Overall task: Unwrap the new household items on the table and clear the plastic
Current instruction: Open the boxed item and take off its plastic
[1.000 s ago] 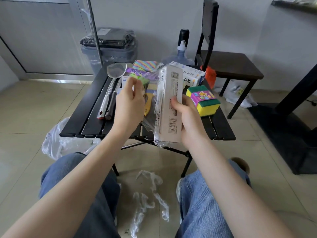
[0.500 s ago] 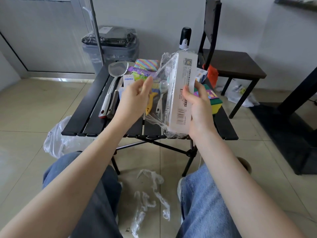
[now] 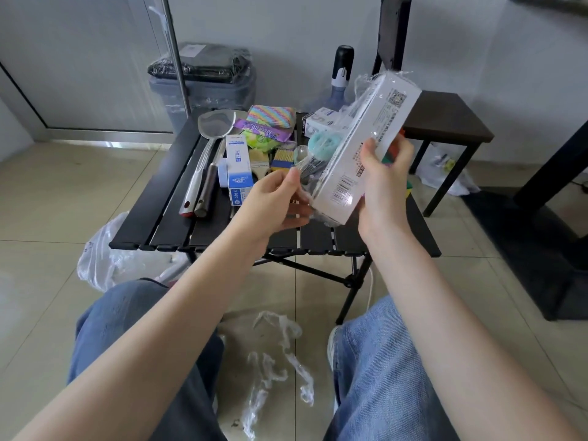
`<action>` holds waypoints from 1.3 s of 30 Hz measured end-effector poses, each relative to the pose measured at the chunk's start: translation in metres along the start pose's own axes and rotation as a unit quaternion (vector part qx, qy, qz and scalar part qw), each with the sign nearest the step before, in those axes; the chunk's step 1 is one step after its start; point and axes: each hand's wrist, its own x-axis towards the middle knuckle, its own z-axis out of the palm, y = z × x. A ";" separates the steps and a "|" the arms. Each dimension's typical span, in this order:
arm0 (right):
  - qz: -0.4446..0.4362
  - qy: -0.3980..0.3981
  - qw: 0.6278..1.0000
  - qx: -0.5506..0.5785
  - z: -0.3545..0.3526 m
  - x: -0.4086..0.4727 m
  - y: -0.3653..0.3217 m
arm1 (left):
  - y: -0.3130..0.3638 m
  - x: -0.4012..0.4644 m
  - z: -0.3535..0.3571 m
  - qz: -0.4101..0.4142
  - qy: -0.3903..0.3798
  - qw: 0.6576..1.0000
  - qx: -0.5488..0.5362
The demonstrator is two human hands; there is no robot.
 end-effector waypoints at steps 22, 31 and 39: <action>0.071 -0.073 0.994 -0.025 -0.016 -0.009 0.013 | 0.009 0.010 -0.009 -0.004 0.054 0.997 0.047; 0.063 -0.154 0.985 -0.037 -0.004 -0.026 0.032 | 0.019 0.034 0.006 0.210 0.184 0.955 0.097; 0.062 -0.185 0.979 -0.063 -0.014 -0.030 0.039 | 0.017 0.039 -0.010 0.250 0.251 0.930 0.096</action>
